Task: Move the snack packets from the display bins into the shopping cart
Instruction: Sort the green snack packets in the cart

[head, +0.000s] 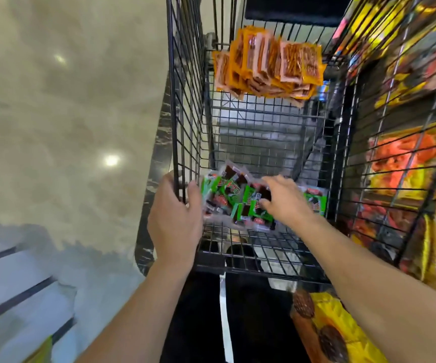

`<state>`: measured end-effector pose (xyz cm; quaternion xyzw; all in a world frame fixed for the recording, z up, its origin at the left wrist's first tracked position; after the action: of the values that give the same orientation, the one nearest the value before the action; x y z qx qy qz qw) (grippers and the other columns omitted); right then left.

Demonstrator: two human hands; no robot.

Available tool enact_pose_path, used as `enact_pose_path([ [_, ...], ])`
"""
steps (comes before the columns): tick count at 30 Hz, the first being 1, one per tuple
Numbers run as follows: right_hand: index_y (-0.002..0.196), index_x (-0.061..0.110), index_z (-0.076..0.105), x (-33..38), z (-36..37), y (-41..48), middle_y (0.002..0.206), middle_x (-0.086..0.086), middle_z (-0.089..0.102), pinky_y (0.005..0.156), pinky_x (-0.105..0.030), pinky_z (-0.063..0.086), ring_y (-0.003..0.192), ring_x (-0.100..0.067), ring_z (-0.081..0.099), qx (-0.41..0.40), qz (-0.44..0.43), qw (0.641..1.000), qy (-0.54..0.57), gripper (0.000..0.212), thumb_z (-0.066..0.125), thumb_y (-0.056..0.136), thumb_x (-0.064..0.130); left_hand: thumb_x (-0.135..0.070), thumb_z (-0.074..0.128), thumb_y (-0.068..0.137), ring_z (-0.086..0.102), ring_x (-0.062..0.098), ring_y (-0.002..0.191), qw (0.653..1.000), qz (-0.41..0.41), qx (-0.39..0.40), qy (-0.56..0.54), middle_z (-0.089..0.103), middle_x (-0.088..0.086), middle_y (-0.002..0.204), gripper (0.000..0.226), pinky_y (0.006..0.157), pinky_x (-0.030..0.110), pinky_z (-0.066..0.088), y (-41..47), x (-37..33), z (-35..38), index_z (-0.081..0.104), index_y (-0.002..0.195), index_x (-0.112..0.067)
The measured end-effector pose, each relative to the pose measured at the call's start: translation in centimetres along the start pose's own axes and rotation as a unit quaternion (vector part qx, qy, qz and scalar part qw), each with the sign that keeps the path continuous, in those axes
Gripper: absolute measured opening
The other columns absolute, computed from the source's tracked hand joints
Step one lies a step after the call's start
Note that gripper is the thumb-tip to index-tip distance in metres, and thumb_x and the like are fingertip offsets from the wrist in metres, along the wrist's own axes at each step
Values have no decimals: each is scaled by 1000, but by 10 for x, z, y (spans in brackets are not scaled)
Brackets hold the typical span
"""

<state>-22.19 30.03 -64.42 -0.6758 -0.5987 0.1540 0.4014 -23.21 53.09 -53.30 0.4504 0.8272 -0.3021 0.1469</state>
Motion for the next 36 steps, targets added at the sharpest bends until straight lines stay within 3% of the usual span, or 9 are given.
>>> enact_pose_path([
  [5, 122, 27, 59, -4, 5, -13, 118, 5, 60, 99, -40, 44, 108, -18, 49, -67, -30, 997, 8, 33, 74, 92, 33, -45, 52, 104, 66, 21, 92, 1000, 4, -3, -7, 70, 1, 103, 36, 75, 30, 42, -2, -2, -1, 60, 127, -19],
  [10, 102, 37, 57, -11, -4, -13, 91, 23, 48, 85, -39, 36, 100, -14, 41, -20, -67, 996, 49, 21, 76, 91, 36, -42, 54, 104, 63, 18, 88, 1000, 13, -11, -14, 68, -3, 100, 29, 71, 25, 39, -2, -2, 2, 60, 123, -21],
  [14, 98, 36, 61, -16, -4, -10, 99, 17, 54, 81, -35, 43, 98, -14, 54, 22, -96, 988, 118, 17, 76, 92, 29, -39, 56, 104, 61, 14, 87, 999, 19, -22, -17, 67, -7, 99, 20, 67, 18, 37, -2, -2, 3, 58, 119, -25],
  [20, 96, 36, 64, -23, 0, -15, 99, 12, 66, 88, -46, 56, 94, -11, 64, 21, -85, 977, 196, 14, 75, 94, 28, -39, 57, 104, 64, 17, 88, 999, 34, -31, -20, 68, -6, 100, 15, 67, 20, 38, -5, -3, 2, 57, 115, -28],
  [25, 91, 38, 64, -39, -16, -26, 94, 11, 71, 92, -46, 56, 93, -11, 68, -10, -65, 966, 250, 18, 79, 90, 28, -37, 61, 101, 67, 14, 88, 999, 27, -20, -39, 66, -17, 95, 16, 78, 36, 49, -6, -6, 0, 50, 112, -41],
  [28, 95, 33, 68, -49, -35, -38, 99, 10, 73, 96, -41, 55, 97, -8, 68, -29, -69, 954, 290, 17, 81, 89, 24, -36, 63, 99, 66, 16, 98, 998, 24, 12, -48, 66, -16, 104, 24, 88, 40, 54, -9, -12, -7, 52, 120, -37],
  [30, 99, 24, 70, -52, -49, -47, 102, 6, 74, 93, -34, 55, 94, -4, 68, -33, -84, 947, 310, 15, 81, 89, 20, -36, 67, 95, 56, 14, 113, 998, 59, -12, -34, 59, -12, 117, 37, 98, 37, 50, -13, -20, -16, 55, 130, -26],
  [33, 99, 15, 69, -54, -68, -58, 102, -4, 75, 87, -29, 54, 94, -9, 69, -23, -109, 934, 338, 15, 80, 89, 14, -34, 71, 90, 42, 12, 129, 978, 188, -78, -54, 37, -25, 130, 54, 108, 32, 42, -25, -49, -26, 49, 138, -20],
  [36, 99, 15, 71, -54, -82, -65, 98, -3, 75, 75, -19, 52, 89, -7, 70, -17, -124, 927, 355, 16, 82, 87, 15, -30, 76, 87, 44, 19, 137, 926, 366, -48, -77, 37, -14, 142, 61, 112, 49, 44, -39, -79, -13, 50, 139, -12],
])
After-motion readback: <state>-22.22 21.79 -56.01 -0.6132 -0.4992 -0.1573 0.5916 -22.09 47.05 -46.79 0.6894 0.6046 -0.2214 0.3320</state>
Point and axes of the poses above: each hand's wrist, its own y-axis towards the middle knuckle, its own z-axis out of the palm, x = y × z, the point moved 3 cm from there along y, towards the middle knuckle
